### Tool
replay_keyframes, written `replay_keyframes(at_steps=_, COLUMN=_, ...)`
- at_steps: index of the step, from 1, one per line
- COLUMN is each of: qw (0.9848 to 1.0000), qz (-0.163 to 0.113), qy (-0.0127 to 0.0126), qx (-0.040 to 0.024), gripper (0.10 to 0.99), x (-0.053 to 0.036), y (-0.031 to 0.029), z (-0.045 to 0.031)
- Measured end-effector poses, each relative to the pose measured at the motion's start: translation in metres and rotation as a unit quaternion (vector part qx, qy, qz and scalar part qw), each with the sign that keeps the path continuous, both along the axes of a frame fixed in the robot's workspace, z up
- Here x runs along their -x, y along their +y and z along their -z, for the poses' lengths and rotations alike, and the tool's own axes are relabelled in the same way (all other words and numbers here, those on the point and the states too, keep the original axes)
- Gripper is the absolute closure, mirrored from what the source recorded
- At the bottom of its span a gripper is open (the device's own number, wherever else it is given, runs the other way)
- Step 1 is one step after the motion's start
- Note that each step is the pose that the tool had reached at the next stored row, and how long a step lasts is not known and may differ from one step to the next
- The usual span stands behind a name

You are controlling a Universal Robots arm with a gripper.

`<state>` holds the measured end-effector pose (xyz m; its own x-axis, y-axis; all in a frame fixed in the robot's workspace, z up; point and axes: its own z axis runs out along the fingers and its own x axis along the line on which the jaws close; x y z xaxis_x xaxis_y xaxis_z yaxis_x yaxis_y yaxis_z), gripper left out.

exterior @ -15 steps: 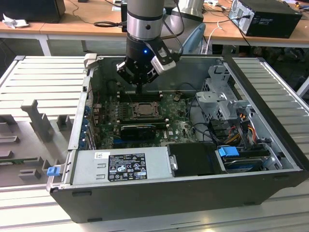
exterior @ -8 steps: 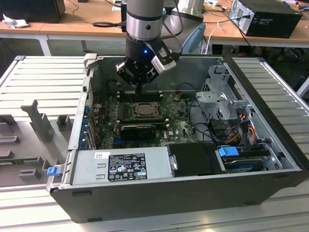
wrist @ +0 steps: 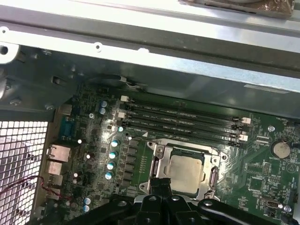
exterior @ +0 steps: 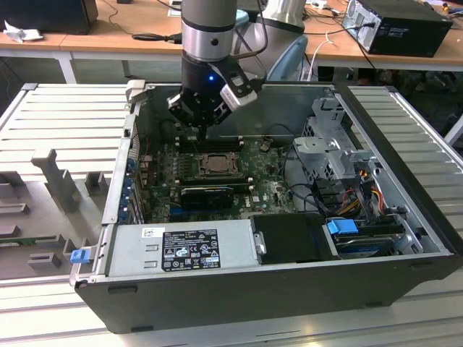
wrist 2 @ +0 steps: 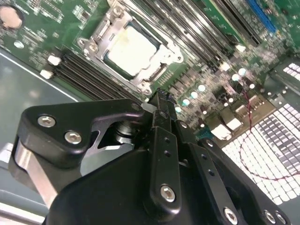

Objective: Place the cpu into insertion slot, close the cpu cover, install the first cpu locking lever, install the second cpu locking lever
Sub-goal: 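Install the first cpu locking lever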

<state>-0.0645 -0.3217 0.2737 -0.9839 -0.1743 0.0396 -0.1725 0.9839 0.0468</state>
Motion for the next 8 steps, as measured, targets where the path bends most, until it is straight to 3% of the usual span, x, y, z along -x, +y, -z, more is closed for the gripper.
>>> replay_keyframes(at_steps=1, qw=1.0000, qz=0.000, qy=-0.0019, qx=-0.0004, gripper=0.980, x=0.0068, y=0.0000, z=0.0010)
replay_keyframes(at_steps=5, qw=1.0000, qz=0.002, qy=-0.0049, qx=-0.0045, gripper=0.980, x=0.0086, y=0.0000, z=0.0023)
replay_keyframes(at_steps=8, qw=0.9998, qz=0.014, qy=-0.0062, qx=-0.0112, gripper=0.980, x=0.0087, y=0.0001, z=0.0034)
